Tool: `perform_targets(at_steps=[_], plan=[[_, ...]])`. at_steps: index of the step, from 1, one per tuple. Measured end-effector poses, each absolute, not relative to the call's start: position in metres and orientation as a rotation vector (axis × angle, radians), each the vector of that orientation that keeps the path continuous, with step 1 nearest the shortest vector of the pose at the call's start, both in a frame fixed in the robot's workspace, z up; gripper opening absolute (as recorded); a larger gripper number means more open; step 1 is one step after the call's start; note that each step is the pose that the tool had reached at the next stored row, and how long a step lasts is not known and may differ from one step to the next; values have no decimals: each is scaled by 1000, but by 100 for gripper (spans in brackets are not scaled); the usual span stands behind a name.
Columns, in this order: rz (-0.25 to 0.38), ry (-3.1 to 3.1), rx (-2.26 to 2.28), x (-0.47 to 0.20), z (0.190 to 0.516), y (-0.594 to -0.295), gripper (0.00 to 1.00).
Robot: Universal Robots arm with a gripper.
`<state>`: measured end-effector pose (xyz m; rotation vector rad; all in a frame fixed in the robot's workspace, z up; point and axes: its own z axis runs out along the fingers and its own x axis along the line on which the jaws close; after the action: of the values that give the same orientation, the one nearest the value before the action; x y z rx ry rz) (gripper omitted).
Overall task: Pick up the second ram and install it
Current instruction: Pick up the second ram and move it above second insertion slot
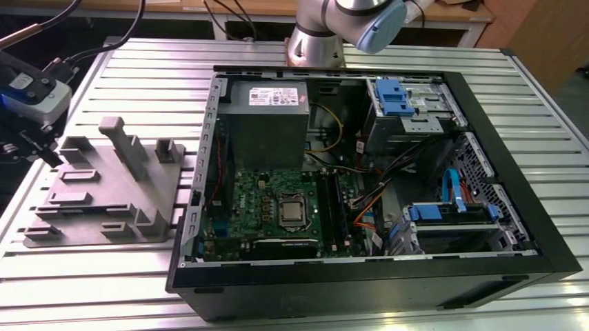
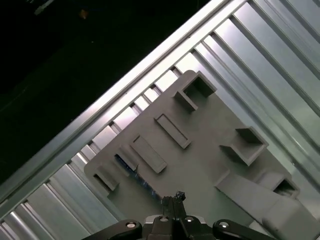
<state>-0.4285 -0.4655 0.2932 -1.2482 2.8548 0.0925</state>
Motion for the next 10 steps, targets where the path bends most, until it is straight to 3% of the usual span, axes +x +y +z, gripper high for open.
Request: perform_targets(at_steps=[10], plan=[[96,2735,-1505,-429,292,-466,7]])
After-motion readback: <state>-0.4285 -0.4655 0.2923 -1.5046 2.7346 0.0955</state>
